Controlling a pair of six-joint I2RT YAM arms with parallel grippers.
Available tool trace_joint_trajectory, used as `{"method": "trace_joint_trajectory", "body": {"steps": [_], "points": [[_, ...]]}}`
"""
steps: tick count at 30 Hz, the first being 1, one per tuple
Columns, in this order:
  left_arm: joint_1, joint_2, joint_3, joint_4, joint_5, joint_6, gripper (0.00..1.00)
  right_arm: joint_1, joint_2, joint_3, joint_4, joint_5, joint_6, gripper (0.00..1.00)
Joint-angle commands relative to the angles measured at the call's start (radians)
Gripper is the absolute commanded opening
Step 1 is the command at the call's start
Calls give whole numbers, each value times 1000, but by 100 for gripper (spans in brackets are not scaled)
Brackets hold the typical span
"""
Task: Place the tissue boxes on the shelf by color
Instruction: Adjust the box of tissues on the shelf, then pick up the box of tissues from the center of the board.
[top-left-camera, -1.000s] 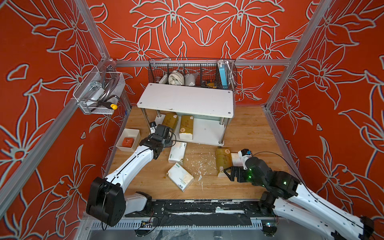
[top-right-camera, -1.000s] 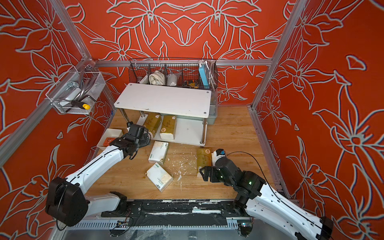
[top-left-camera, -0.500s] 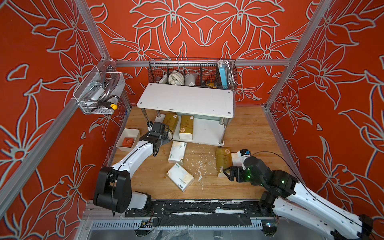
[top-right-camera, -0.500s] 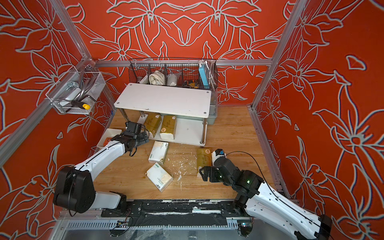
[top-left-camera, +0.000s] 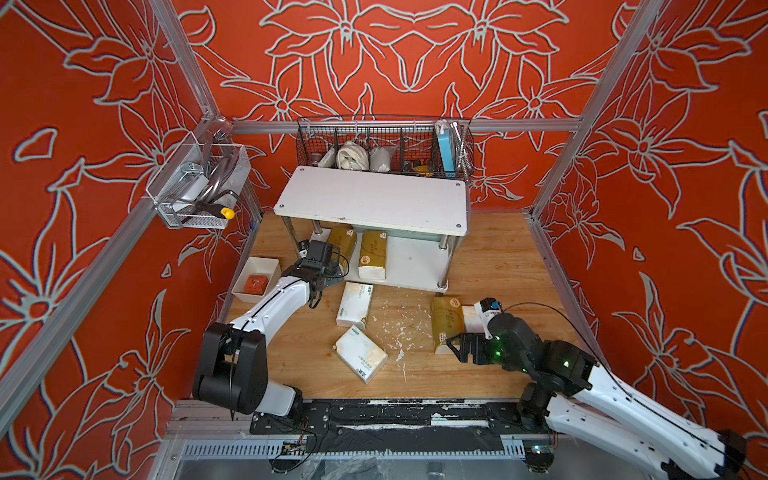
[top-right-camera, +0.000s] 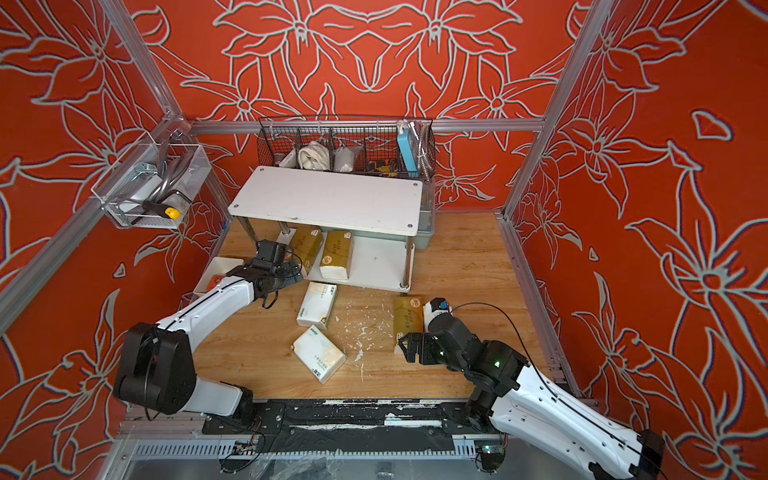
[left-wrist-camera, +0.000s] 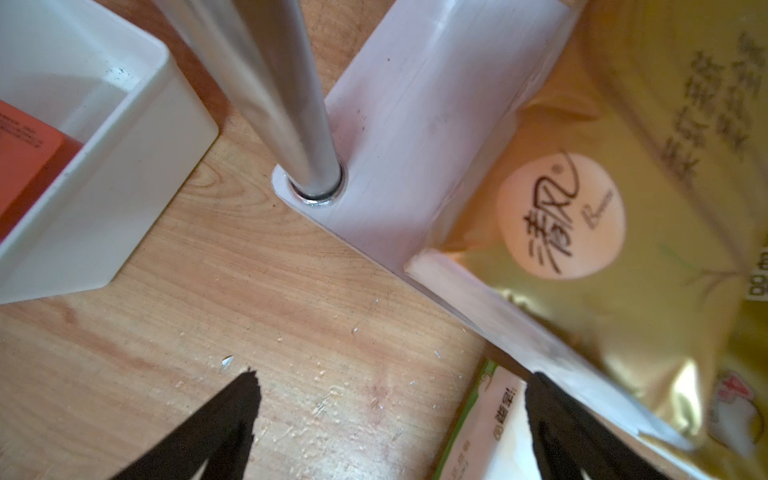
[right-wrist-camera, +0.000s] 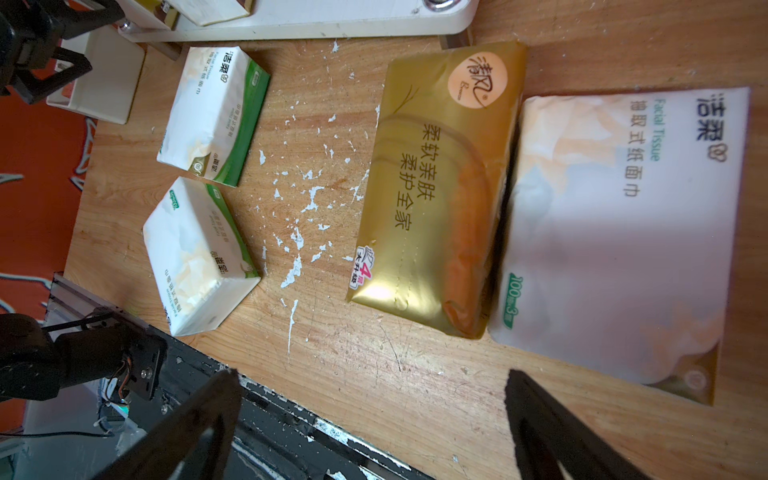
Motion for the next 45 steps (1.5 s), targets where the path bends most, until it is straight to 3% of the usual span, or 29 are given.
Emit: {"method": "trace_joint_trajectory", "body": {"steps": [1,18,28,34,39,45], "points": [[3,19,31,13,8,1,99,-3,-6,17,-11,24,-14,99],[2,57,61,10,19,-3,99,-3,-15,19,-19,29,-13,99],[-38,-176,-4,-118,114,-57,99,-3,66,39,-33,-8,-29,99],[-122,-312,-42,-210,162,-90,99,-3,167,56,-31,23,-21,99],[-206,-379,-73,-242,179,-128,99,-3,265,79,-1,45,-15,99],[-234,-423,-92,-258,204,-157,99,-2,359,84,52,67,-16,99]]}}
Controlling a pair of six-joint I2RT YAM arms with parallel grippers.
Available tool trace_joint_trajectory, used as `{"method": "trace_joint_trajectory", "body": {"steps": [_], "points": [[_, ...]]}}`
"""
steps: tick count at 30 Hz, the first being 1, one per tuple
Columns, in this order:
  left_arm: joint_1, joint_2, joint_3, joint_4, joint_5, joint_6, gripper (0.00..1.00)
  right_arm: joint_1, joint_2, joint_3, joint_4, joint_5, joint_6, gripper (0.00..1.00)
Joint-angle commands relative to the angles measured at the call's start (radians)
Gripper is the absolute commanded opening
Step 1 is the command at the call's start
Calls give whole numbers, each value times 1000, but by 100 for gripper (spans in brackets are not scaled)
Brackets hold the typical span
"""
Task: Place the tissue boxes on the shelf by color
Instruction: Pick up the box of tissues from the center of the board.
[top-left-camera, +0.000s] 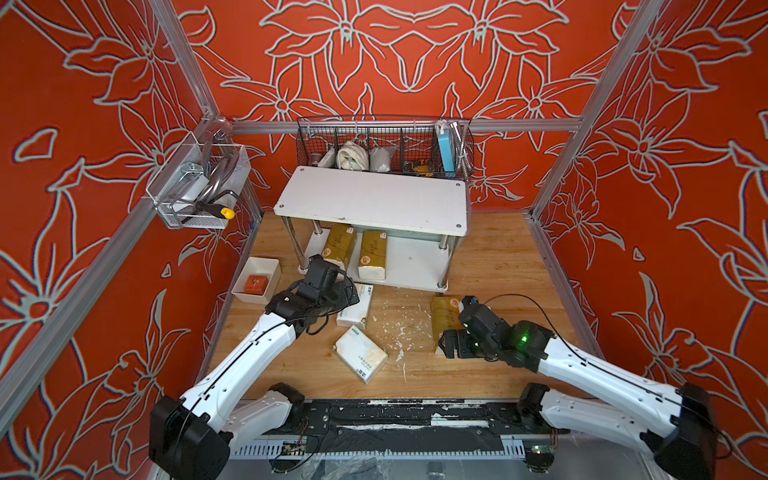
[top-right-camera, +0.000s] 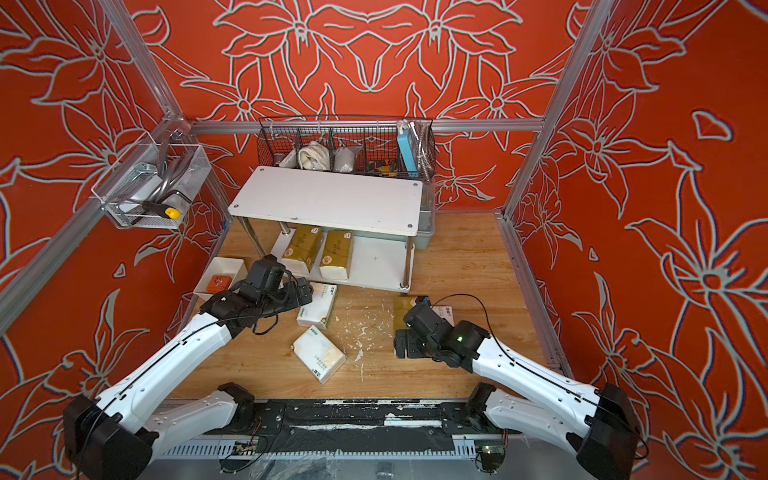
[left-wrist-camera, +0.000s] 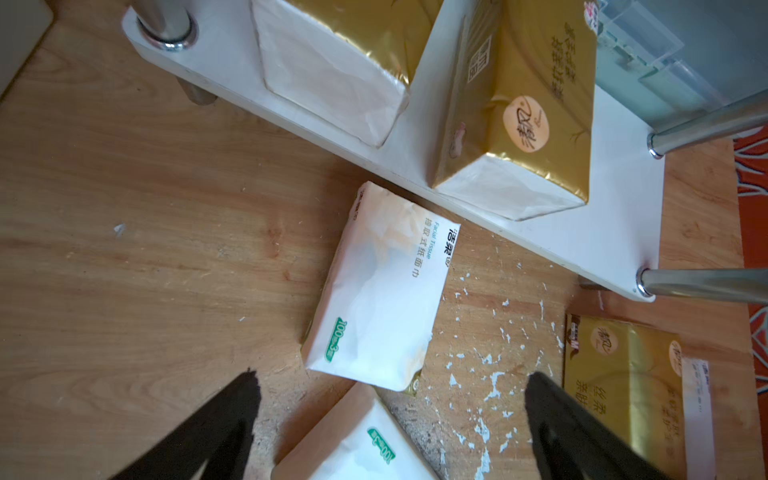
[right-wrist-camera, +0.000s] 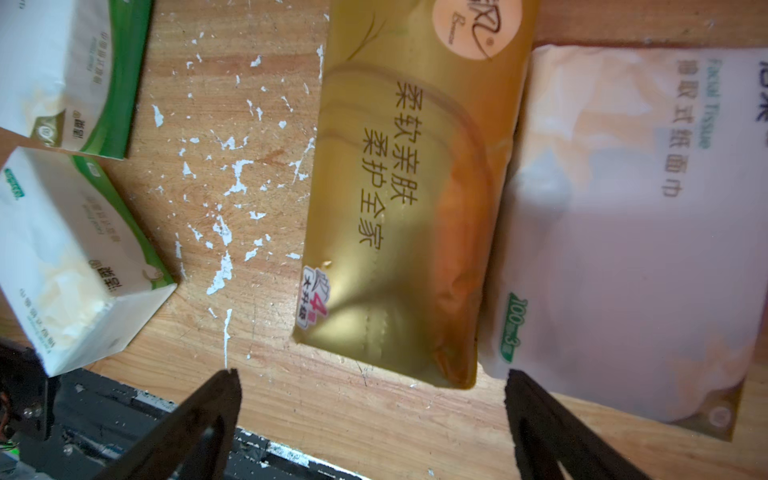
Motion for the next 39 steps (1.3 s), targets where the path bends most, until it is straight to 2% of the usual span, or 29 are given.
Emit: {"method": "trace_joint_trajectory", "body": {"steps": [1,10,21,30,39], "points": [[-8,-31,-7,-33,22,-25,99,-3,42,25,36,38,-1,99],[-13,-89,-20,-56,45,-21,99,-3,192,41,90,24,-5,99],[-12,-146,-38,-90,53,-11,99,-3,253,-7,115,67,47,87],[-13,-171,-56,-108,53,-11,99,-2,195,-35,95,68,69,72],[-12,-179,-54,-124,44,-4,99,12,54,-29,25,1,76,67]]}}
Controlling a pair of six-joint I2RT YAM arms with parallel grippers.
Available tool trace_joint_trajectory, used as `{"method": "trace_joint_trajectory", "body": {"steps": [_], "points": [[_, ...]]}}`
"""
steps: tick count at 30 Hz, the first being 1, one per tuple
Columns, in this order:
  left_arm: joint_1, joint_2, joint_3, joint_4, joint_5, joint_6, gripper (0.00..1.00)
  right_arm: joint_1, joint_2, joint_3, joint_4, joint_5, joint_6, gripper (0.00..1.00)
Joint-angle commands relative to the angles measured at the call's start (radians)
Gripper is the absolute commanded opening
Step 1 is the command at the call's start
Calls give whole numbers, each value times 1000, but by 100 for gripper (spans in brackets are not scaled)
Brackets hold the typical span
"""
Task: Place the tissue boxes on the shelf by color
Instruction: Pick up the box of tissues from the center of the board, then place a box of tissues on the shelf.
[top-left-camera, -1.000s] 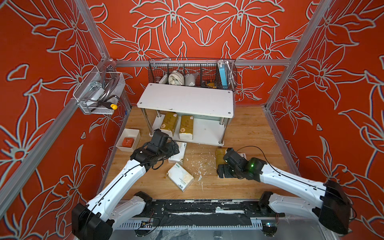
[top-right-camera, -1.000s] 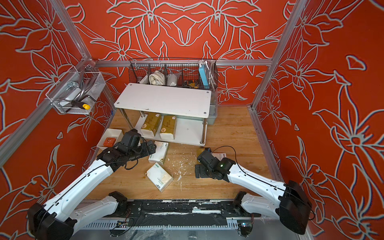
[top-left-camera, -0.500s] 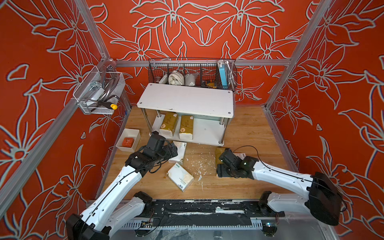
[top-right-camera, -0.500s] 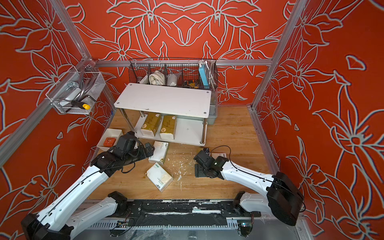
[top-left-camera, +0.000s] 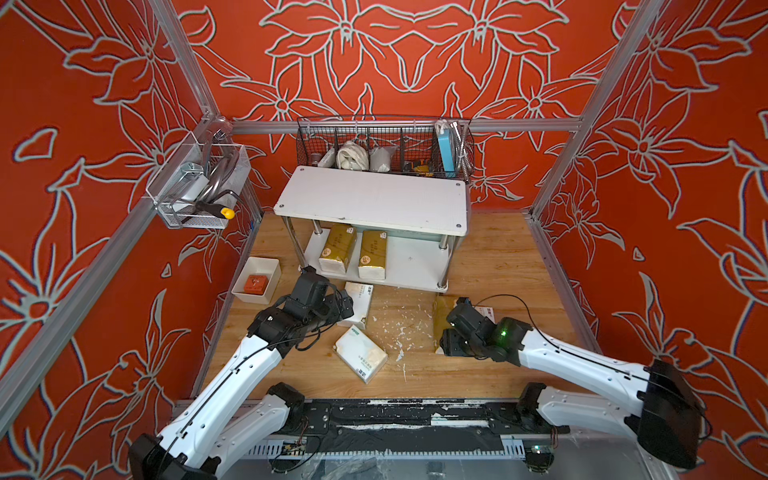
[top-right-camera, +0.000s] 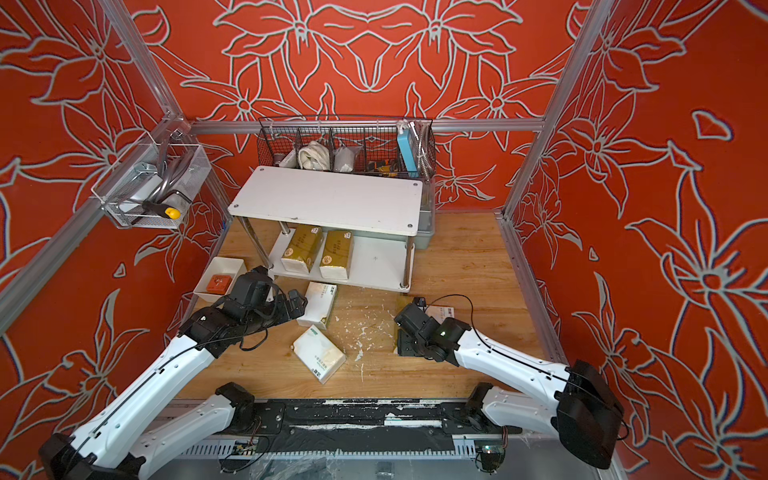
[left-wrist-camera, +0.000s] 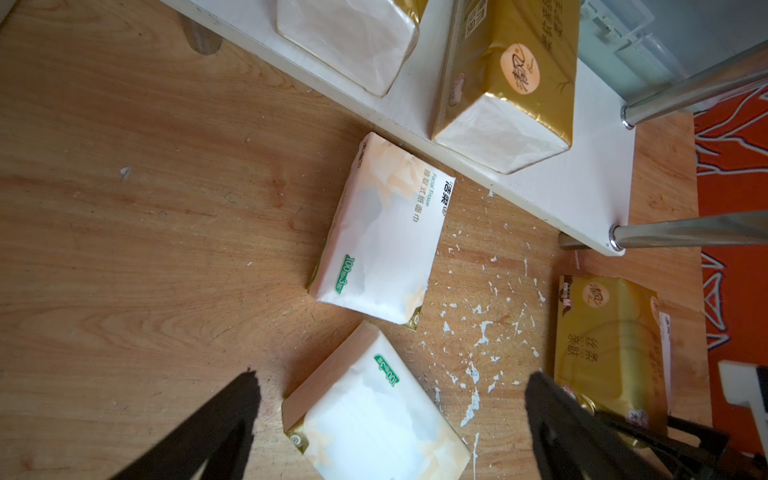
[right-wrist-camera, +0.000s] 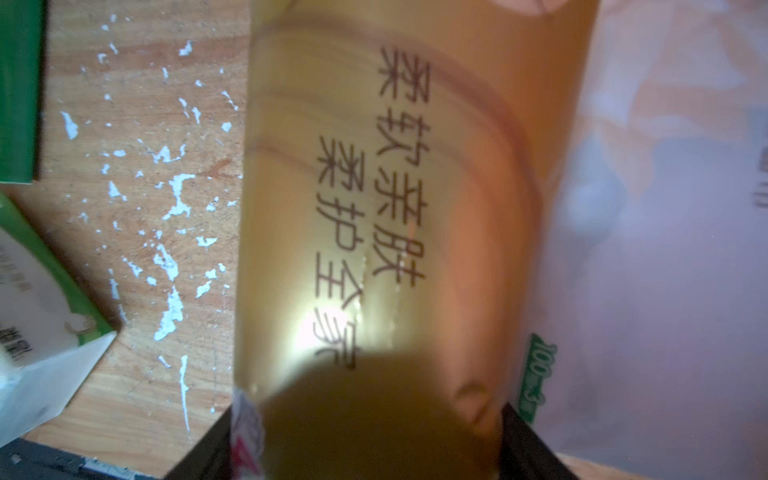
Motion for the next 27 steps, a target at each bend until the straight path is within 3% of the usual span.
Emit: {"method": "trace_joint_trajectory", "body": {"steps": [1,14,27], "points": [[-5,-14,-6,-26,-5,17,99,14,-47,2,-50,-28,13,66],[-5,-23,10,-50,-39,22,99,136,-137,41,-110,-70,39,65],[14,-20,14,-81,-117,38,99,209,9,201,18,39,43,65]]}}
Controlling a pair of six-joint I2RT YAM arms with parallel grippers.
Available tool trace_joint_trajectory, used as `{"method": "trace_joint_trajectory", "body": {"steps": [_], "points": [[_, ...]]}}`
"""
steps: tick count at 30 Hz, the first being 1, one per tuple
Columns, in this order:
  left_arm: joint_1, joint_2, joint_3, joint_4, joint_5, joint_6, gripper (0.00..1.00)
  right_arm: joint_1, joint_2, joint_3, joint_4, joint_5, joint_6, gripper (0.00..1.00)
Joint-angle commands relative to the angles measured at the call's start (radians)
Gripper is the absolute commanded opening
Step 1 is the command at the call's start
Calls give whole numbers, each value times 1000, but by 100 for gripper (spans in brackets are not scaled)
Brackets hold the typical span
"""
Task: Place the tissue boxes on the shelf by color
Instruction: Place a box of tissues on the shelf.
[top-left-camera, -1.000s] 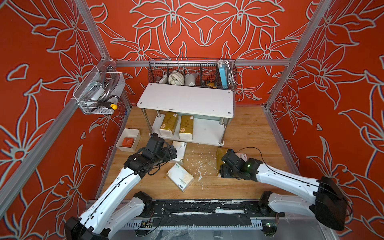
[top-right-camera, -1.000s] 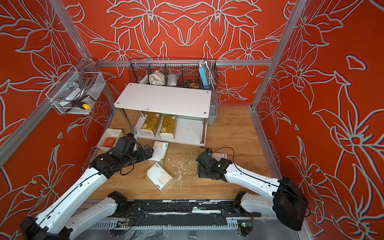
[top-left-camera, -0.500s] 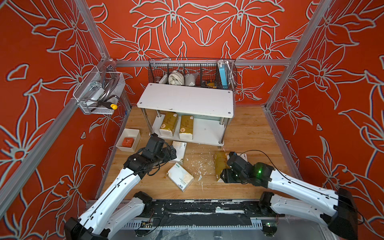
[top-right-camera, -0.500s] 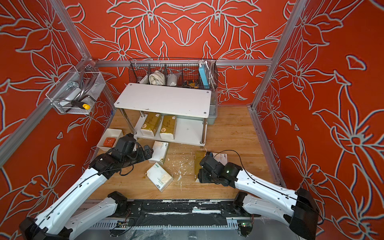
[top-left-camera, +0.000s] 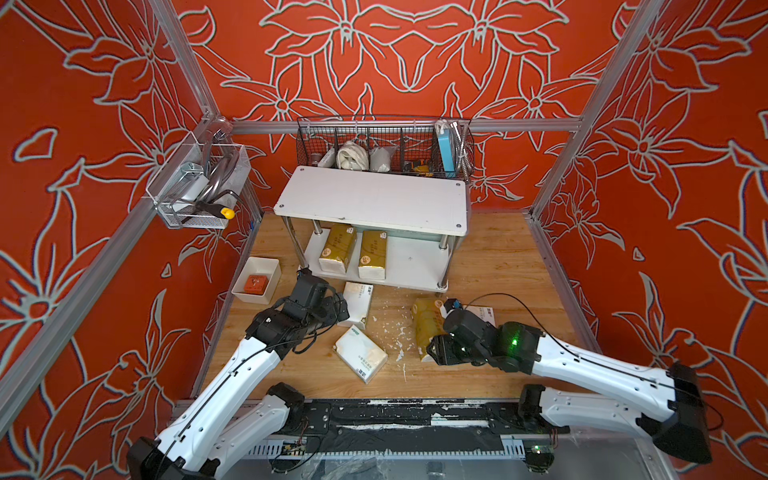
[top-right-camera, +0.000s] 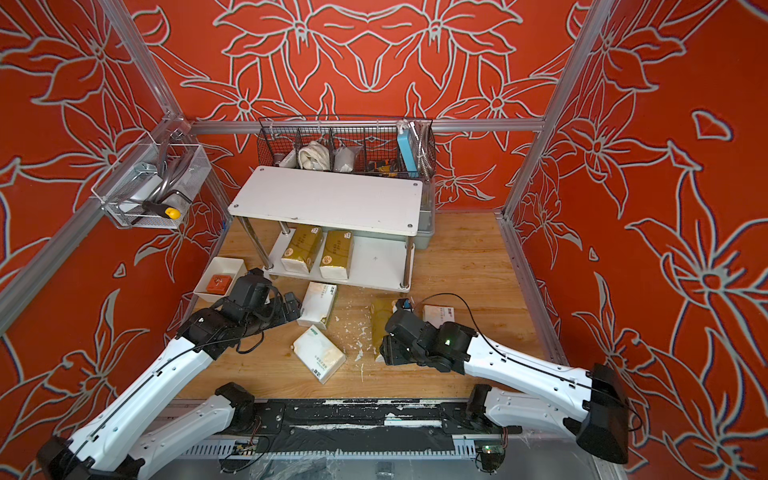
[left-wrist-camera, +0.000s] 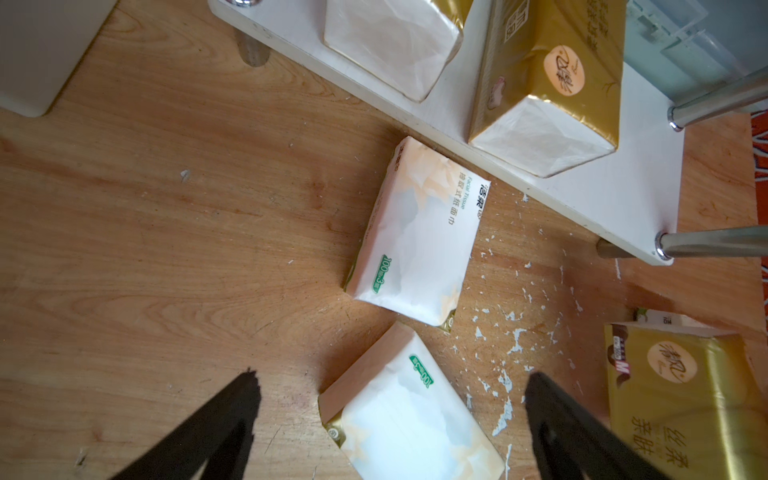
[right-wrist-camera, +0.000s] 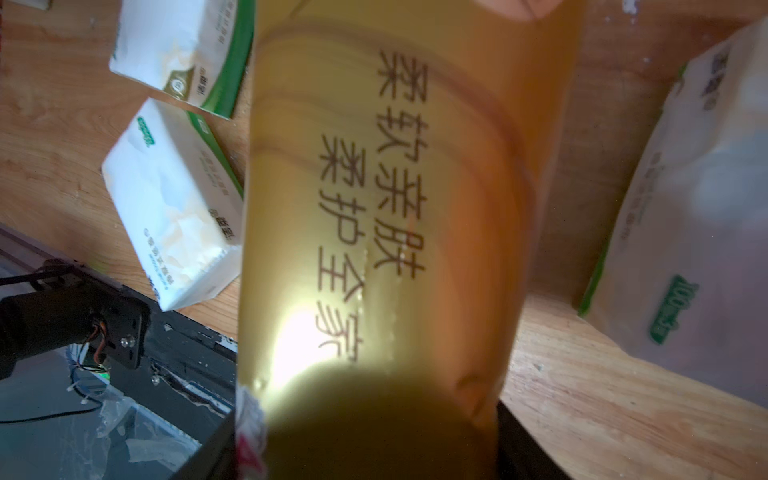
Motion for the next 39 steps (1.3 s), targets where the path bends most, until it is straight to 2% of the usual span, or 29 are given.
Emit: {"method": "trace_joint_trajectory", "body": {"steps": [1,12,21,29,39], "points": [[17,-9,13,-25,-37,22,99,13,31,57,67,72,5,65],[119,-14,34,-5,16,69,99,18,130,127,160,209,17,65],[144,-9,26,21,28,85,99,19,228,199,187,282,19,65],[156,-7,25,28,49,86,99,15,346,284,192,424,16,65],[158,-23,22,17,68,84,99,-81,519,376,223,481,-56,66]]}}
